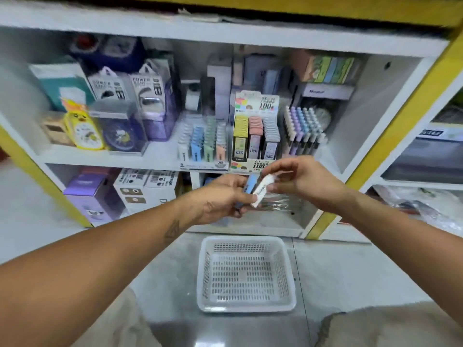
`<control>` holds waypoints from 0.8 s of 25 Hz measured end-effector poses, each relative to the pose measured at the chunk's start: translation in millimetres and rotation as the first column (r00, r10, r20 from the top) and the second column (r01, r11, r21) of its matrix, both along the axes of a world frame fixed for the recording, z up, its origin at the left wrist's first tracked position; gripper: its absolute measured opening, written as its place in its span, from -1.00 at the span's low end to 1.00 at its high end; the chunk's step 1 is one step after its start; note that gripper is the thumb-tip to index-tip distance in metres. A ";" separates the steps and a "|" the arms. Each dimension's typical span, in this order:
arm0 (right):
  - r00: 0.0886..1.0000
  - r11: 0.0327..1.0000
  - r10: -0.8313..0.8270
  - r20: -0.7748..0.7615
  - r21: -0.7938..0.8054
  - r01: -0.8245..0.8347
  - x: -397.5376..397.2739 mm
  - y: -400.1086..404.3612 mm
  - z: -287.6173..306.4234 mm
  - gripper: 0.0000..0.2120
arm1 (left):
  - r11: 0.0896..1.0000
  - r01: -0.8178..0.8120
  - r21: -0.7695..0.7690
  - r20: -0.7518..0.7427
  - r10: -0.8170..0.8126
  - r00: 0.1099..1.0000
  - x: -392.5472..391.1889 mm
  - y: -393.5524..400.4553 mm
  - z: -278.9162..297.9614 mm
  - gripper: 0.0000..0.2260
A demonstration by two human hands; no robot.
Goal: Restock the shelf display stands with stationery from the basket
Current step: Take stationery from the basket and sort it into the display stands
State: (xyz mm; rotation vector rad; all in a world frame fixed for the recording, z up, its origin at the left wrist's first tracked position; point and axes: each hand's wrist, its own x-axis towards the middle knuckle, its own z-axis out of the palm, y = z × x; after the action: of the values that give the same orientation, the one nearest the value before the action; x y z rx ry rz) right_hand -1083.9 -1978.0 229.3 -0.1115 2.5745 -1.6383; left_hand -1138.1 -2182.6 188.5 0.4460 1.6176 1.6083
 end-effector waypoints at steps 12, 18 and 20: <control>0.954 0.955 -0.130 -0.270 0.224 0.193 -107.3 -49.2 67.8 -0.88 | 0.804 -0.592 -0.047 -0.205 0.573 0.794 -93.2 -49.1 65.5 -0.95; 0.950 0.949 -0.212 -0.230 0.183 0.256 -160.1 -60.2 56.8 -0.83 | 0.732 -0.671 -0.119 -0.252 0.631 0.734 -141.0 -75.2 70.7 -0.86; 0.953 0.960 -0.223 -0.205 0.124 0.252 -169.6 -60.4 56.5 -0.88 | 0.731 -0.667 -0.144 -0.277 0.618 0.736 -146.3 -78.2 66.8 -0.81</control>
State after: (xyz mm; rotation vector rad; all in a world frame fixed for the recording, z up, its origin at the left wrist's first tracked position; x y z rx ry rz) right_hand -1253.5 -2038.4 285.8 0.0603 2.9469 -1.5680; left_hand -1284.3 -2260.8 255.3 -0.1154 2.2714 1.8656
